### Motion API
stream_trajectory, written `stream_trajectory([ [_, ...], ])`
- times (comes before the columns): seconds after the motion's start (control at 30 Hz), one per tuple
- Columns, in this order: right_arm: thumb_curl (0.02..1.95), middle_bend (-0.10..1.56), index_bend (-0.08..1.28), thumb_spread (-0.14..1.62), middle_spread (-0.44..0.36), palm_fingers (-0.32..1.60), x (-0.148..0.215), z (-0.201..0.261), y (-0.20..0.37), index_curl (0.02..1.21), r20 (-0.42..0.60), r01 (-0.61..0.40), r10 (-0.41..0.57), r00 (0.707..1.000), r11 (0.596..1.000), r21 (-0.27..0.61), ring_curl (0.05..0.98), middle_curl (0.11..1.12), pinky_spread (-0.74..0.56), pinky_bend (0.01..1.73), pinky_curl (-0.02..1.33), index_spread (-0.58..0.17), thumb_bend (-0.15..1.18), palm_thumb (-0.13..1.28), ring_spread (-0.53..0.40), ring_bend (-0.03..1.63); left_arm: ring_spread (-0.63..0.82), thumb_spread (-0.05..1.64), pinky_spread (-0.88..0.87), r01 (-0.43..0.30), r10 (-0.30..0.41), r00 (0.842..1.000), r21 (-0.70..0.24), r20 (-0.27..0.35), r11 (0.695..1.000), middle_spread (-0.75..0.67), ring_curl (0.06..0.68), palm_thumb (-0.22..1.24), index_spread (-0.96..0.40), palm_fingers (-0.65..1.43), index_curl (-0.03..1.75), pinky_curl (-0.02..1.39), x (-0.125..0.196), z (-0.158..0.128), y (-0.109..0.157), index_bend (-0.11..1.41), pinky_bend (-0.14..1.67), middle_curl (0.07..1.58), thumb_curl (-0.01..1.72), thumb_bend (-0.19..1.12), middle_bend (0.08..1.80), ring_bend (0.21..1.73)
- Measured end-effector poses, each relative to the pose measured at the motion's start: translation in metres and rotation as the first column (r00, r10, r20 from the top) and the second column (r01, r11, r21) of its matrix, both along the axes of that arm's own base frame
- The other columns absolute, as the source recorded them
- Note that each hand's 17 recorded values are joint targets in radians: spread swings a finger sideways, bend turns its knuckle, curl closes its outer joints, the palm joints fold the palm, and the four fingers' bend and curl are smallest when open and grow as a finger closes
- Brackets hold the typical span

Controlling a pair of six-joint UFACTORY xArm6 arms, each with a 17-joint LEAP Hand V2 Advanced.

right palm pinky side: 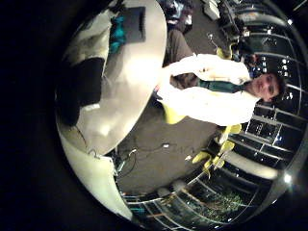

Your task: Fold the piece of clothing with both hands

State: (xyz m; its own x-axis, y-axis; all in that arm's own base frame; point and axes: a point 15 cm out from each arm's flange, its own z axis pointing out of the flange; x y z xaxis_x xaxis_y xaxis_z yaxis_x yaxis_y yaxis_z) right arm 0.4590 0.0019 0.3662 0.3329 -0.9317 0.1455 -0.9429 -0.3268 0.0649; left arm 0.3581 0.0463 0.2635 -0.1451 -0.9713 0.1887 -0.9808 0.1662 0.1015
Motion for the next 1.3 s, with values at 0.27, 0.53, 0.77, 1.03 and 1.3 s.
stream_trajectory([
  [0.27,0.83,1.39,1.08,1.07,-0.164,0.9,0.019,-0.026,0.182,0.95,-0.039,-0.242,0.241,0.97,0.97,-0.017,0.812,0.87,-0.17,1.34,1.1,-0.357,-0.01,1.03,-0.251,1.46,-0.18,1.19,-0.31,-0.08,0.081,0.997,0.023,-0.017,0.997,-0.08,0.312,0.55,-0.17,0.41,0.46,0.72,-0.031,-0.005,0.055,0.19,0.48,0.47,0.36,-0.01,0.22,0.75],
  [0.53,0.71,1.26,0.84,1.15,-0.167,0.88,0.015,-0.125,0.285,0.9,-0.09,-0.327,0.323,0.942,0.944,-0.035,0.761,0.8,-0.22,1.27,1.03,-0.361,-0.04,0.79,-0.236,1.44,-0.17,1.2,-0.32,-0.108,0.108,0.994,0.022,-0.011,0.994,-0.06,0.314,0.55,-0.16,0.38,0.46,0.72,-0.049,-0.006,0.065,0.18,0.5,0.47,0.35,-0.02,0.19,0.75],
  [0.77,0.57,0.72,0.22,1.19,-0.169,-0.01,0.018,-0.128,0.292,0.67,-0.077,-0.336,0.334,0.939,0.942,-0.009,0.658,0.61,-0.3,1.26,0.89,-0.395,-0.04,0.64,-0.22,1.31,-0.17,1.2,-0.32,-0.112,0.112,0.994,0.024,0.005,0.993,-0.06,0.316,0.55,-0.16,0.38,0.46,0.72,-0.05,-0.001,0.065,0.18,0.5,0.47,0.35,-0.02,0.2,0.76],
  [1.03,0.46,0.35,0.17,1.12,-0.019,-0.1,0.019,-0.062,0.284,0.49,-0.007,-0.352,0.361,0.933,0.915,0.197,0.433,0.42,0.15,1.0,0.74,-0.443,-0.03,0.53,0.105,0.89,-0.17,1.21,-0.31,-0.089,0.089,0.996,0.024,-0.016,0.996,-0.05,0.315,0.55,-0.15,0.37,0.46,0.72,-0.048,-0.007,0.047,0.19,0.49,0.47,0.35,-0.02,0.2,0.76],
  [1.3,0.41,0.31,0.16,1.12,0.012,0.01,0.008,0.007,0.189,0.38,0.033,-0.243,0.242,0.97,0.942,0.233,0.358,0.39,0.39,0.86,0.61,-0.426,-0.02,0.53,0.194,0.81,-0.15,1.21,-0.29,-0.063,0.063,0.998,0.029,-0.007,0.998,-0.04,0.311,0.55,-0.14,0.38,0.47,0.71,-0.042,0.001,0.02,0.19,0.48,0.47,0.35,-0.02,0.2,0.75],
])
